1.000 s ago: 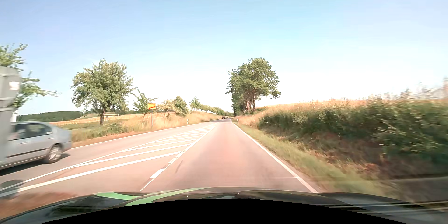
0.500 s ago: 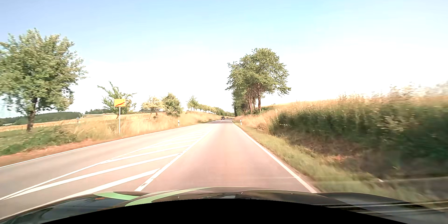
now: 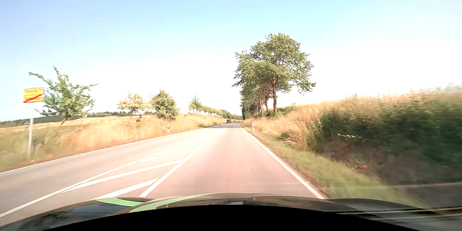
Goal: Follow the waypoints while adhering to traffic rules and regulations
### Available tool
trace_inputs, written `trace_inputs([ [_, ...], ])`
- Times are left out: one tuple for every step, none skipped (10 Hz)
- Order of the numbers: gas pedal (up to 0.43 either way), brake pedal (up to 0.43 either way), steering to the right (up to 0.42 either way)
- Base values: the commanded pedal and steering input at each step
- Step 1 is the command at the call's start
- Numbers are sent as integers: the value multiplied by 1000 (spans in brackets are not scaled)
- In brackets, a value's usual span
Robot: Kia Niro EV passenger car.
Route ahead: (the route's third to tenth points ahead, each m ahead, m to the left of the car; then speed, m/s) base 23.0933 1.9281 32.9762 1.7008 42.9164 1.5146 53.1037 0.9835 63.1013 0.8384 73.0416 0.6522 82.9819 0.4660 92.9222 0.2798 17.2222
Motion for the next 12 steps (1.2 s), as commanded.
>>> trace_inputs([
  [850, 0, -7],
  [862, 0, -6],
  [862, 0, -6],
  [862, 0, -6],
  [862, 0, -6],
  [862, 0, -6],
  [862, 0, -6],
  [850, 0, -6],
  [850, 0, -6],
  [850, 0, -5],
  [850, 0, -4],
  [850, 0, -1],
])
